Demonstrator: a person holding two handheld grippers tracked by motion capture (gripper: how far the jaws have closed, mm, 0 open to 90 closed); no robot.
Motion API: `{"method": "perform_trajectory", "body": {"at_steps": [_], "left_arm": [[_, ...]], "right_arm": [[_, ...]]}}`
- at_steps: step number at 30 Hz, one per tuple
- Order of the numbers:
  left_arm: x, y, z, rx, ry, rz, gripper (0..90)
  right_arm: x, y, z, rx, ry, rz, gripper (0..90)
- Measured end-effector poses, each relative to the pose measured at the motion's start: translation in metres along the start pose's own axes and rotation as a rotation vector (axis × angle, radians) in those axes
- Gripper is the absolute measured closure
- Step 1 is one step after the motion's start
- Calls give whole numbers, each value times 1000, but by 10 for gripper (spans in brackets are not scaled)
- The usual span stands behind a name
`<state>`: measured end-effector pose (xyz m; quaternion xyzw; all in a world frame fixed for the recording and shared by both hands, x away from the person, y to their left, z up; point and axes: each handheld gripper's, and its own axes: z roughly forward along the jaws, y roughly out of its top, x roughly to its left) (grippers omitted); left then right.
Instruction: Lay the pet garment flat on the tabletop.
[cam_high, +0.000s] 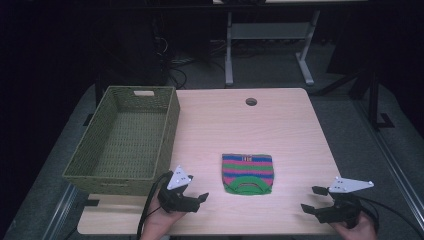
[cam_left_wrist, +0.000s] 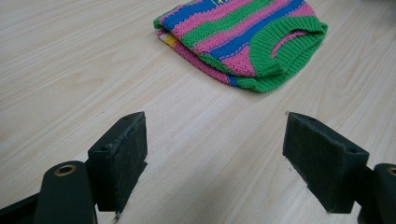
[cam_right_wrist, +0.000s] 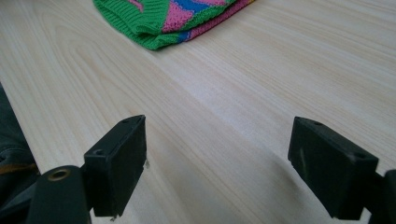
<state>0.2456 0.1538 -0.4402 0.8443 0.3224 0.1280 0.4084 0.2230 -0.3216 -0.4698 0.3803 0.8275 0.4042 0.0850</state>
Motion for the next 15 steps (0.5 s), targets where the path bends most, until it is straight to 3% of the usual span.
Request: {"method": "perform_trajectory", "body": {"at_steps": [7,15], "left_arm": [[-3,1,0,-6,9,8,215],[-1,3,1,2,2,12,216]], "right_arm": [[-1,4,0,-24,9,-8,189],[-1,13,8,-15,23,-26,189]]}}
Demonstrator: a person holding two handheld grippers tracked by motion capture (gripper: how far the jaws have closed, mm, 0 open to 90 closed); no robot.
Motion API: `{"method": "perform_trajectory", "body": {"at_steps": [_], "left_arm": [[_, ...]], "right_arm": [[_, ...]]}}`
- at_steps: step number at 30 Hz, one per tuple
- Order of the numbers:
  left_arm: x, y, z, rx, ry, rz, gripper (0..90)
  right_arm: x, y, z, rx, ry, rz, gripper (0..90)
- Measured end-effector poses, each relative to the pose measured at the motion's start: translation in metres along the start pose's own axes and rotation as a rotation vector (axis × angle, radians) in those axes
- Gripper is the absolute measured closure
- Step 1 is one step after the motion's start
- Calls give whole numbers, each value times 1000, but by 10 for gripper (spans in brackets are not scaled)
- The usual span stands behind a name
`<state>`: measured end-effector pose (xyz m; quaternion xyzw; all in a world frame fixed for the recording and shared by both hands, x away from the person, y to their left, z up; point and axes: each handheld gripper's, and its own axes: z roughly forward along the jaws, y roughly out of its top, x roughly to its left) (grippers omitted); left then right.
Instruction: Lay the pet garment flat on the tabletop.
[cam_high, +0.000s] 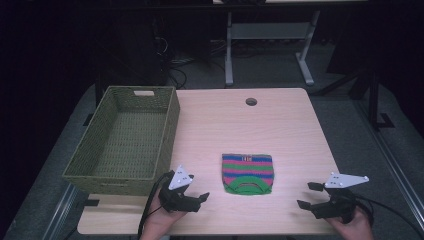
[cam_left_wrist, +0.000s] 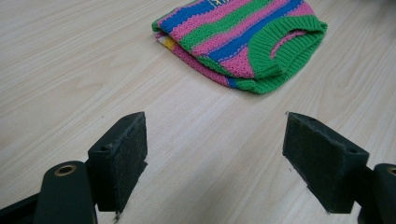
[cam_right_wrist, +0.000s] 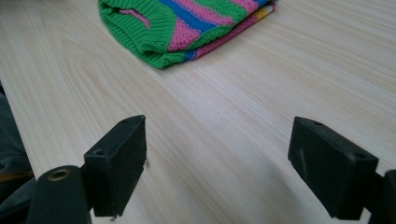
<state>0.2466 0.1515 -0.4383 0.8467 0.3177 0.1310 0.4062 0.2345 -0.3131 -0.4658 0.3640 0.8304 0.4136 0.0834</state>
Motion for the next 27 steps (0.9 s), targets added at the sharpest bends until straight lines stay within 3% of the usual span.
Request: {"method": "perform_trajectory", "body": {"at_steps": [4,19,27], "left_arm": [[0,1,1,2,-4,5,216],[-5,11,8,6,-65,28,234],[-7,23,19,29,-86,60,238]], "right_arm": [[1,8,8,12,36,-6,186],[6,21,17,23,73,-24,182],[5,46,24,23,116,-53,182]]}}
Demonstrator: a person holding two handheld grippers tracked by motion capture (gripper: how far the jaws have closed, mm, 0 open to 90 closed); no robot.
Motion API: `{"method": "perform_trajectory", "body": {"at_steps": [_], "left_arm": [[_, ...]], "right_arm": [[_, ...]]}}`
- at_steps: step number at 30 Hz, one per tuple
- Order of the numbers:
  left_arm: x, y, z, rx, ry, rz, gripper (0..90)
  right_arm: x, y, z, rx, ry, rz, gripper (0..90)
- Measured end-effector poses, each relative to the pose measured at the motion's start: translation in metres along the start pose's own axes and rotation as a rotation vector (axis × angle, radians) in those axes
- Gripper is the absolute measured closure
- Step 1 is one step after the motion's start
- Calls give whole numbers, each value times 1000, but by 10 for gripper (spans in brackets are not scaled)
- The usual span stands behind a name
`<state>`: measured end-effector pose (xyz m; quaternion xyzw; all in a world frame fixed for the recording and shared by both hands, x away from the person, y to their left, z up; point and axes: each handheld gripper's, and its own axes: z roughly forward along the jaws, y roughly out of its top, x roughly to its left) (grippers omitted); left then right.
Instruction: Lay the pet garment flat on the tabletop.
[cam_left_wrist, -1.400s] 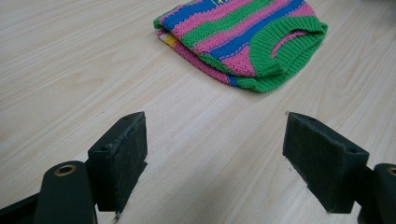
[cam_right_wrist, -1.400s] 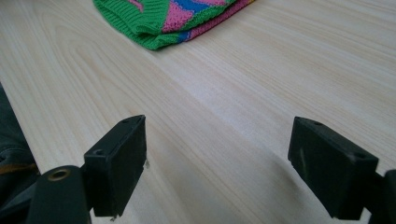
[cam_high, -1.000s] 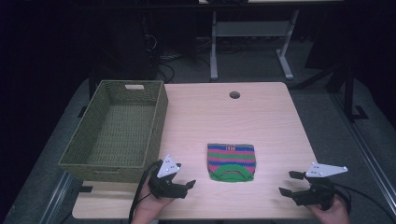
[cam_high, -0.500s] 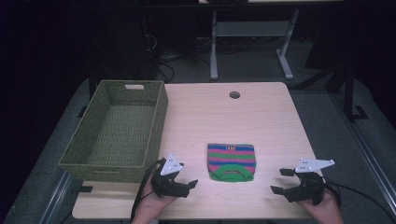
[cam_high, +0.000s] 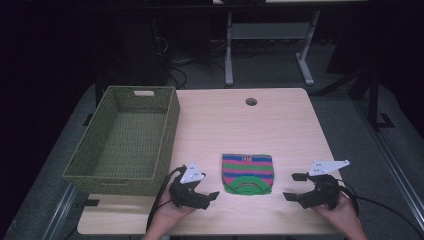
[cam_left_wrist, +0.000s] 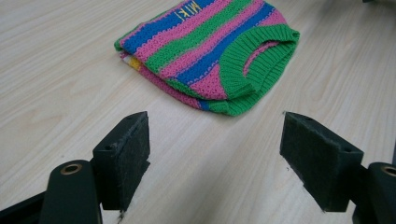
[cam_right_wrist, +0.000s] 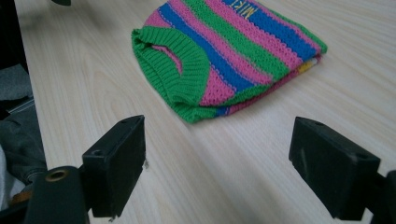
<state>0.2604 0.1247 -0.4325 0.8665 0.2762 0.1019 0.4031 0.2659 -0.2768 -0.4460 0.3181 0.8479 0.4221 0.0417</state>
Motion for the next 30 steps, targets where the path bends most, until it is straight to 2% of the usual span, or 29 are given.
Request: {"method": "perform_trajectory", "body": {"at_steps": [11,17,18,20,21,23,25,26,29,30], "left_arm": [[3,22,17,4,-13,18,267],[6,30,34,25,-41,29,326],[8,30,39,35,-55,24,334],[8,31,41,45,-62,29,344],[8,32,45,62,-66,49,360],[8,34,48,66,-75,50,374],[8,35,50,67,-82,54,376],[7,38,53,80,-89,61,408],[8,40,56,93,-96,80,450],[8,41,59,100,-100,86,461]], "right_arm": [[-4,27,14,44,42,-42,212],[-6,36,19,45,52,-58,227],[-7,39,23,70,53,-63,227],[-7,40,25,74,52,-71,230],[-6,44,31,91,58,-84,250],[-5,46,35,103,70,-99,310],[-5,47,36,107,74,-104,319],[-5,51,42,125,93,-108,371],[-4,52,46,132,99,-125,410],[-4,52,52,159,100,-129,446]]}}
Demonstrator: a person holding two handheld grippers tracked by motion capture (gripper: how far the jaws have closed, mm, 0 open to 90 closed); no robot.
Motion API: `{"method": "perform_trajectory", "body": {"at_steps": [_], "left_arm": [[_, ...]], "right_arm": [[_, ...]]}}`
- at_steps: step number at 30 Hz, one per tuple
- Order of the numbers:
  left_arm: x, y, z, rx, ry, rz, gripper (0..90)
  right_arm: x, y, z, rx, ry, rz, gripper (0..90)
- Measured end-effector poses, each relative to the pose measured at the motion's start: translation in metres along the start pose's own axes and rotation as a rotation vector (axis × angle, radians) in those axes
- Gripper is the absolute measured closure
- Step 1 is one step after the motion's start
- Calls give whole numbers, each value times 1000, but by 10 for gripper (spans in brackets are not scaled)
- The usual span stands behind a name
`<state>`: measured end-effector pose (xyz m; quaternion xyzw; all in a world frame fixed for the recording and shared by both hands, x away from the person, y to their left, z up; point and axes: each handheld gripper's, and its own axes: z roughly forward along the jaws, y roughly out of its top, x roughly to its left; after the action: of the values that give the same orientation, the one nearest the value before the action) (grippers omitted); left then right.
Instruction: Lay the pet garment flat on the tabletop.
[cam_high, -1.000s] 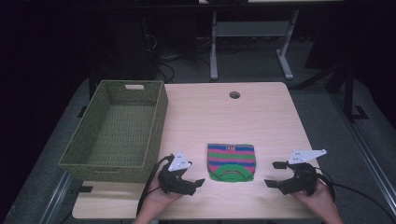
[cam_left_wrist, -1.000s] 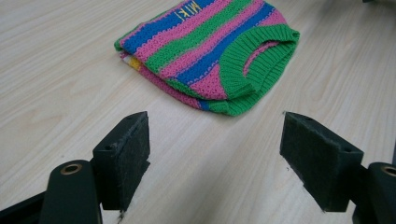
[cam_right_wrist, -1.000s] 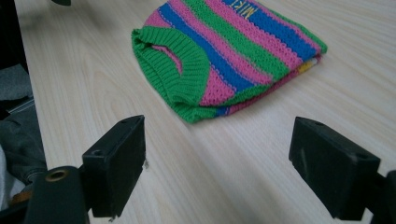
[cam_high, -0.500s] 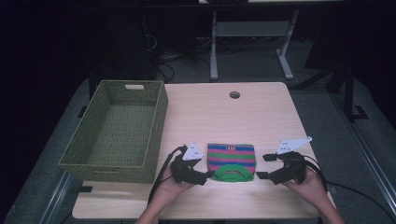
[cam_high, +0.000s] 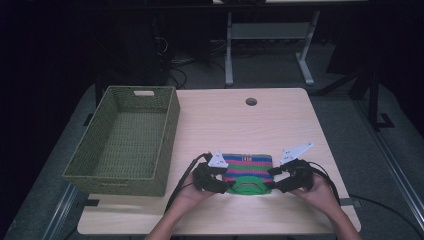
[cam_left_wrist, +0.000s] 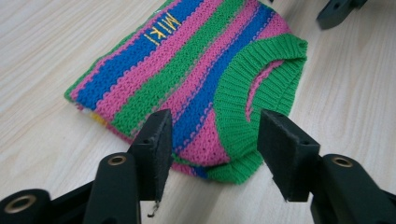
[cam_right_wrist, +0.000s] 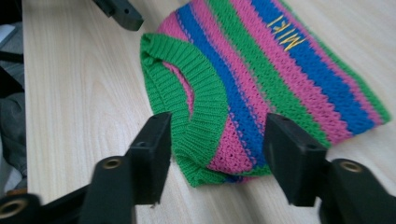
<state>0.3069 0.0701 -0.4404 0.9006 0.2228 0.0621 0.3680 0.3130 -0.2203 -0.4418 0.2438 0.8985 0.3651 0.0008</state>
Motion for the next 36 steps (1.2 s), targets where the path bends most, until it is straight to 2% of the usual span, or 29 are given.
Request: {"method": "perform_trajectory", "body": {"at_steps": [1,2,5,6,8,12,15,18,20,23,27,29,33,36], "left_arm": [[0,1,1,4,-4,0,461],[0,2,4,2,-9,5,494],[-1,2,7,13,-12,22,518],[-3,2,10,38,-10,41,520],[-3,2,11,46,-7,45,520],[0,1,14,61,-8,27,503],[0,0,15,66,-7,32,499],[0,-1,15,75,-7,41,498],[0,-2,15,79,-11,35,498],[1,-2,15,78,-11,29,495],[-1,-1,15,82,-8,43,481],[-1,-1,15,75,-7,43,482],[-2,0,15,69,-5,34,485],[-3,1,15,60,-6,43,486]], "right_arm": [[0,0,0,0,0,0,446],[0,0,5,31,-8,0,464],[0,0,9,38,-5,-3,496],[0,1,11,45,-9,-15,523],[0,1,12,48,-9,-17,533],[2,1,17,57,-7,-24,564],[4,1,17,60,-14,-27,570],[4,-1,18,63,-31,-51,583],[6,-2,19,49,-32,-36,592],[9,-5,20,37,-51,-50,604],[12,-4,20,49,-68,-63,619],[13,-4,21,57,-87,-87,637],[17,-4,22,56,-99,-87,656],[17,-4,22,59,-104,-95,674]]}}
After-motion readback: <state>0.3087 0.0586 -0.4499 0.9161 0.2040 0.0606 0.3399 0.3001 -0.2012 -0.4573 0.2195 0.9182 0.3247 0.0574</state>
